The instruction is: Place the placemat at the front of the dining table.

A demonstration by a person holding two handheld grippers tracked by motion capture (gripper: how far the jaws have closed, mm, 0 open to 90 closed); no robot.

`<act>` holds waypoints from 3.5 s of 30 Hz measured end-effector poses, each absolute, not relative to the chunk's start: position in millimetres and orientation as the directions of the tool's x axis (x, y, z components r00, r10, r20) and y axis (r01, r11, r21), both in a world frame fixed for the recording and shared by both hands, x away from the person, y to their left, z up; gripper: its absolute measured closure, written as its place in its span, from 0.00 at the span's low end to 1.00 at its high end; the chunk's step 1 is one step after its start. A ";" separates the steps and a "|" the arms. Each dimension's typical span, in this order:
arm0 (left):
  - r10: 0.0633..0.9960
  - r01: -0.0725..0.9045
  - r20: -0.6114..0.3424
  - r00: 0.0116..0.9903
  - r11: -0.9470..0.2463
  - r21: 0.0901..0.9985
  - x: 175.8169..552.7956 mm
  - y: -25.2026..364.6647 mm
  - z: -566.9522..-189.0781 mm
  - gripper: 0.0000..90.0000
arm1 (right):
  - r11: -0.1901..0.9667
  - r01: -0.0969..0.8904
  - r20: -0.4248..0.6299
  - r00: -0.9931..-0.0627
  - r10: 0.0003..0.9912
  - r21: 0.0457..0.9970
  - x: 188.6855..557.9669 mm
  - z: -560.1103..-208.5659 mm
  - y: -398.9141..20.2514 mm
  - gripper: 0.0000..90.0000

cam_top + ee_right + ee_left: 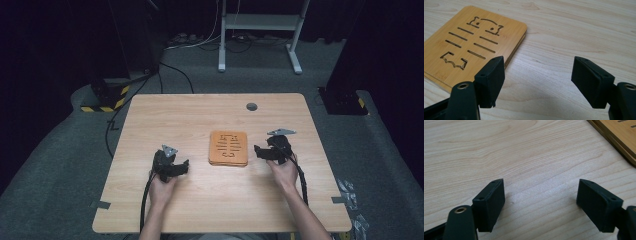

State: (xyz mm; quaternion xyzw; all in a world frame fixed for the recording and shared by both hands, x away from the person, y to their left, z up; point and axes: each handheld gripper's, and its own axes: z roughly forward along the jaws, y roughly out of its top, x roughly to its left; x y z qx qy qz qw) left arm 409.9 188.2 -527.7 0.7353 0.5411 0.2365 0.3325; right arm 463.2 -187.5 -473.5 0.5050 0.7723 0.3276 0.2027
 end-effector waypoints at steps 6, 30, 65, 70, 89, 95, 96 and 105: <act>0.953 0.639 -0.012 0.303 -0.194 0.745 409.9 188.2 -527.7 0.25 | 0.270 0.647 0.022 -0.405 0.914 0.713 465.5 -472.9 -186.0 0.30; 0.953 0.639 -0.012 0.302 -0.193 0.745 409.9 188.2 -527.7 0.25 | 0.240 0.633 0.051 -0.404 0.913 0.736 480.8 -466.6 -185.6 0.33; 0.953 0.639 -0.014 0.302 -0.192 0.745 409.9 188.3 -527.7 0.25 | 0.296 0.688 -0.022 -0.377 0.926 0.663 496.4 -505.0 -158.9 0.30; 0.953 0.639 -0.014 0.302 -0.192 0.745 409.9 188.3 -527.7 0.25 | 0.290 0.689 -0.020 -0.371 0.928 0.664 496.3 -507.0 -157.6 0.30; 0.953 0.639 -0.014 0.302 -0.192 0.745 409.9 188.3 -527.7 0.25 | 0.281 0.686 -0.012 -0.369 0.929 0.671 496.5 -508.4 -157.0 0.30; 0.953 0.639 -0.014 0.302 -0.192 0.745 409.9 188.3 -527.7 0.25 | 0.279 0.687 -0.003 -0.374 0.928 0.671 496.7 -507.9 -157.0 0.30; 0.953 0.638 -0.013 0.304 -0.194 0.745 410.0 188.4 -527.7 0.25 | 0.278 0.685 -0.004 -0.372 0.928 0.674 496.7 -507.9 -156.7 0.30; 0.953 0.639 -0.014 0.302 -0.191 0.745 409.9 188.3 -527.7 0.25 | 0.278 0.681 -0.002 -0.377 0.926 0.677 496.8 -508.0 -154.5 0.30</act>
